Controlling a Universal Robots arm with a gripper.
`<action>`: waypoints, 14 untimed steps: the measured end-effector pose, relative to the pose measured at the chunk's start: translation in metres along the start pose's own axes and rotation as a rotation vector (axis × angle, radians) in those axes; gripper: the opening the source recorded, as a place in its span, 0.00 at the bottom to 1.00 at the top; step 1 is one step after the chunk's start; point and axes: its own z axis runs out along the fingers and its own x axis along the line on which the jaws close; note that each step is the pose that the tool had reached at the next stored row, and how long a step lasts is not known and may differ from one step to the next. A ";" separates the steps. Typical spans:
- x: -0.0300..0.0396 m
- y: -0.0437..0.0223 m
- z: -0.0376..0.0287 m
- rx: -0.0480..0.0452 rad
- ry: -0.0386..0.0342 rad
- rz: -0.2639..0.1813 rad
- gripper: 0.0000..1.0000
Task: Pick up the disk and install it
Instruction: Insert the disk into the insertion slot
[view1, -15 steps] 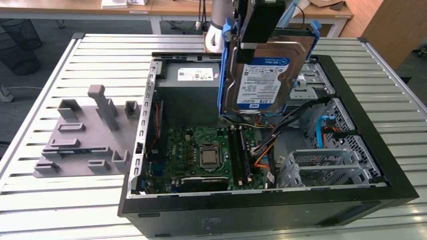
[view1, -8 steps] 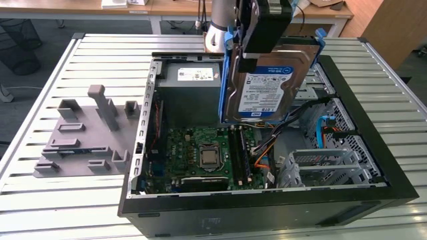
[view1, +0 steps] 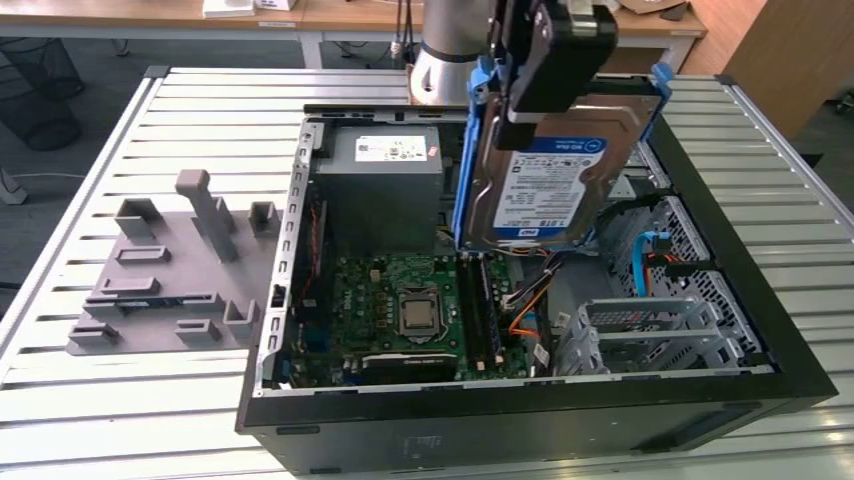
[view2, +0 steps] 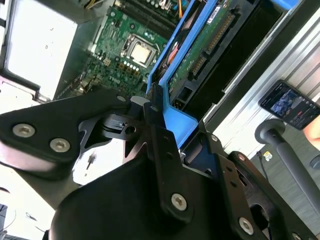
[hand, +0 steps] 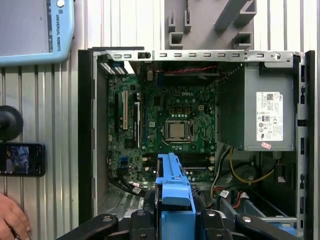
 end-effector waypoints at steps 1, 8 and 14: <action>0.0000 -0.0045 0.0002 -0.0003 -0.0001 0.000 0.36; 0.0095 -0.0115 0.0019 -0.0004 -0.0002 0.000 0.36; 0.0219 -0.0119 0.0040 -0.0015 -0.0435 0.000 0.36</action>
